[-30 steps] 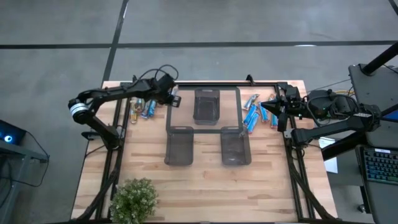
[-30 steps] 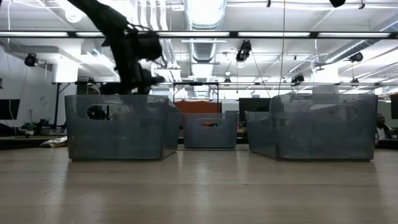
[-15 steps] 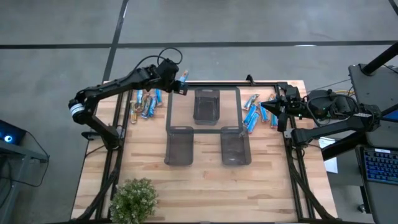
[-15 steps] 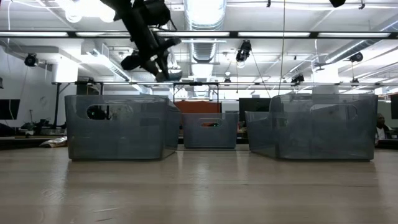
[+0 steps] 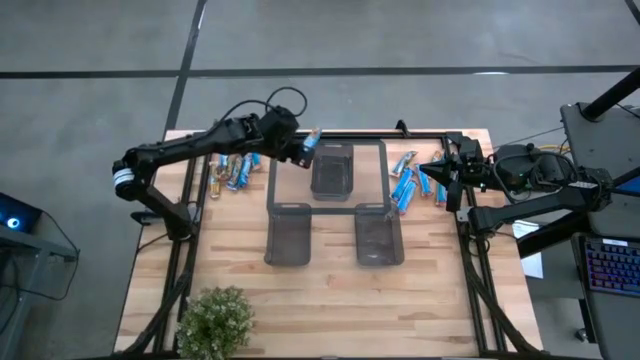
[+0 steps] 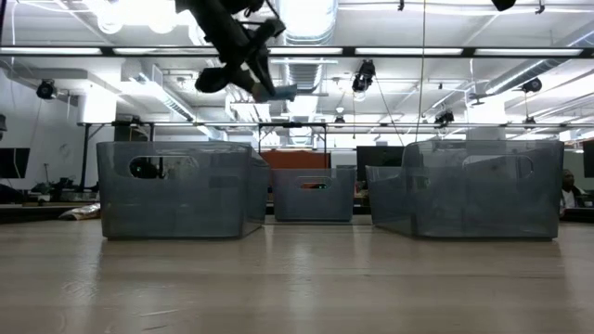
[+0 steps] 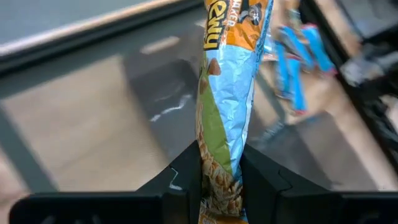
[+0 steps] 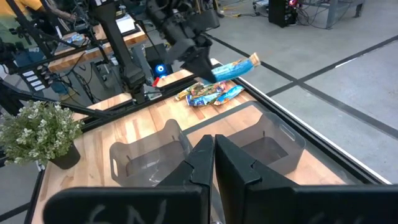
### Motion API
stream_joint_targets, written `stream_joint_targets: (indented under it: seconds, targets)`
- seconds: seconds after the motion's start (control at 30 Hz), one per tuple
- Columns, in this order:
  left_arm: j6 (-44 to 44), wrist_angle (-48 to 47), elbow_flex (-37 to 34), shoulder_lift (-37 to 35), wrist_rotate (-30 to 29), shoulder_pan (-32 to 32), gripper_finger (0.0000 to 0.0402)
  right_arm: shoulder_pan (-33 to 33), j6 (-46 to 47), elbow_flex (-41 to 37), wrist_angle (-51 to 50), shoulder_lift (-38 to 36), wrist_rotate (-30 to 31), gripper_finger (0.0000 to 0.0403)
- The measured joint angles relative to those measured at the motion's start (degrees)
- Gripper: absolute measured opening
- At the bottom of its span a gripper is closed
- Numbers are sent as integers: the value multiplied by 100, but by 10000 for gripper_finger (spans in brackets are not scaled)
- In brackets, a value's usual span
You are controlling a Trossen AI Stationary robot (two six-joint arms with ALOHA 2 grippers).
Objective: Pick and place Granola Bars by type
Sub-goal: Put the orange granola bar into the bottom right black bin
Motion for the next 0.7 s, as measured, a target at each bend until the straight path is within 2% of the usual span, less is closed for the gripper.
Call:
stream_joint_targets:
  seconds: [0.23,0.7]
  targets:
    - [-278,499,22,0,319,-624,71,-2,0,0,0,0,0,8]
    - [-902,1661,-33,0,338,-1641,71,-2,2,0,0,2,-2,8]
